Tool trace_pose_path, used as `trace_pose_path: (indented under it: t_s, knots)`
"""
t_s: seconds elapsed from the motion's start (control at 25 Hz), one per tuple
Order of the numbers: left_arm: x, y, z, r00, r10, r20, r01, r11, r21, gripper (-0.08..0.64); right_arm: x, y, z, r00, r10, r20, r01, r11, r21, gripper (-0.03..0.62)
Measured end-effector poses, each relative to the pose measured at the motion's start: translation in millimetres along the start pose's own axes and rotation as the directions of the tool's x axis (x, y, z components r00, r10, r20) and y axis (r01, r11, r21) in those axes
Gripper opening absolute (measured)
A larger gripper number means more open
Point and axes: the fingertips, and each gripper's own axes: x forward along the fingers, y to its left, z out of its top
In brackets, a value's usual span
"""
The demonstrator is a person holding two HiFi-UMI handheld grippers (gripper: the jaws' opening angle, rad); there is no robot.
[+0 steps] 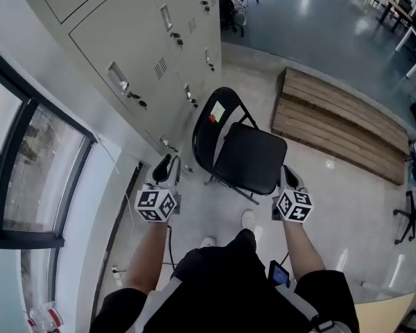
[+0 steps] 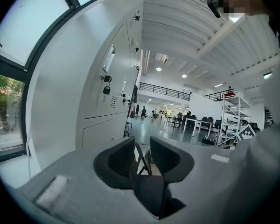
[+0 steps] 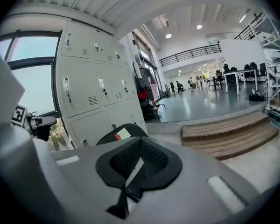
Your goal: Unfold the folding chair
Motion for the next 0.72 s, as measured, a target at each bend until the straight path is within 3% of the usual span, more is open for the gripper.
trace_pose_path:
  t_s: [0.28,0.48,0.72]
  knots:
    - [-37,13,5,0.994,-0.103,0.031,0.103,0.995,0.0,0.112,-40,69,-13,0.999,-0.021,0.045,0.022,1.0,-0.019,0.003]
    - [-44,0,24,0.982,-0.176,0.074,0.174,0.984,0.026,0.103,-82,82,17,0.988,-0.044,0.151,0.054,0.997,-0.062,0.003]
    - [-57,-45,36,0.964,-0.252,0.082,0.247,0.966,0.071,0.08,-141,84,35,0.97,-0.053,0.237,0.074,0.994,-0.077,0.003]
